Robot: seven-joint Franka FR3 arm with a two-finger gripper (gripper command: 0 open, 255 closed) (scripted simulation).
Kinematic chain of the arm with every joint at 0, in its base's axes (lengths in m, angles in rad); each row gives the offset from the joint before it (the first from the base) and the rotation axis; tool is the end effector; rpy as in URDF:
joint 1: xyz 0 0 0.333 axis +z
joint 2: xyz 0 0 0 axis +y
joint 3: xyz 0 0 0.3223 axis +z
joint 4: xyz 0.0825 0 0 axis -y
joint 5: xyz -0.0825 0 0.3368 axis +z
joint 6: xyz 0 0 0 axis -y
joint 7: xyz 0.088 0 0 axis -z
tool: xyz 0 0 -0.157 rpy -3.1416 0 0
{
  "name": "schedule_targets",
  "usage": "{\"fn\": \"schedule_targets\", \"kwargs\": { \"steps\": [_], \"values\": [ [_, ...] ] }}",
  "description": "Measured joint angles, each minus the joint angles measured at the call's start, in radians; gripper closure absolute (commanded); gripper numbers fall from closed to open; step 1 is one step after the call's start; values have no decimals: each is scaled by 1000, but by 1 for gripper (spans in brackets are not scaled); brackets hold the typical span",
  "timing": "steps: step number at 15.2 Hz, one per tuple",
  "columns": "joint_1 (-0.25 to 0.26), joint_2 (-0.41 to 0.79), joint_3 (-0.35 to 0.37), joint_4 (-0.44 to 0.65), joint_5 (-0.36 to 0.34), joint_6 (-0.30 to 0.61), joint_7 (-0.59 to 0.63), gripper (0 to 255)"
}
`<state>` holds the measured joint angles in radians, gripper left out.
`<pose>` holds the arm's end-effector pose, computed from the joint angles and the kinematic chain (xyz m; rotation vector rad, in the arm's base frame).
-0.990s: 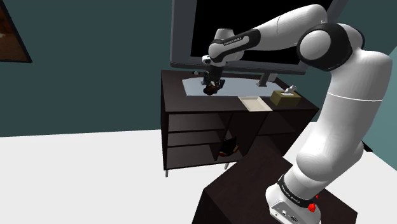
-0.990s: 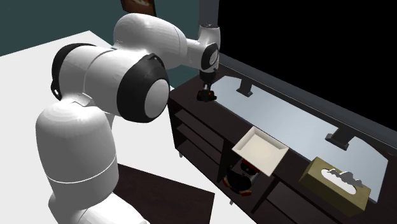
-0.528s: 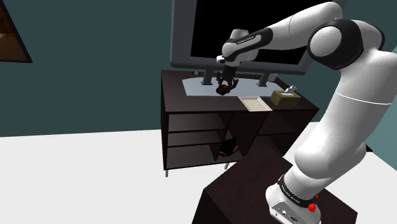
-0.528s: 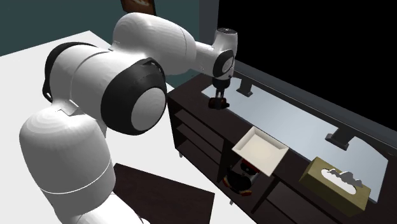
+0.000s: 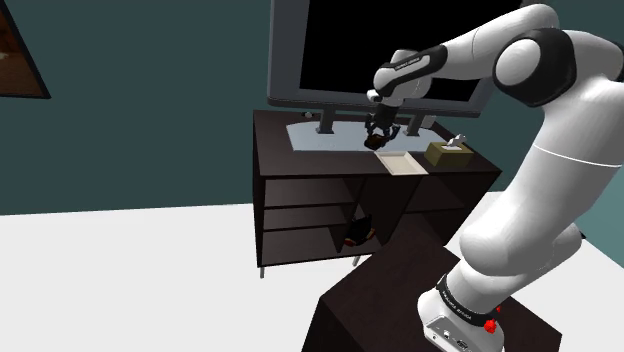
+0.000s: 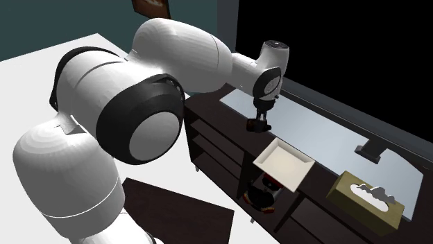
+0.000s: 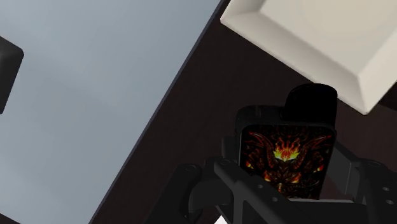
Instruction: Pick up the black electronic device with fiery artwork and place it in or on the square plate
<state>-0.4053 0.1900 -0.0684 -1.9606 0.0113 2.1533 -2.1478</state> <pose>0.4968 -0.2524 0.3619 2.1069 2.3250 -0.0040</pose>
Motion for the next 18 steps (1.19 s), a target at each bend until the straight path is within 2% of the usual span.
{"fn": "schedule_targets", "kwargs": {
  "steps": [10, 18],
  "values": [
    [-143, 21, -91, 38, 25, -19, -244, 255],
    [-161, 71, -97, 13, 38, 55, -279, 255]
  ]
}}
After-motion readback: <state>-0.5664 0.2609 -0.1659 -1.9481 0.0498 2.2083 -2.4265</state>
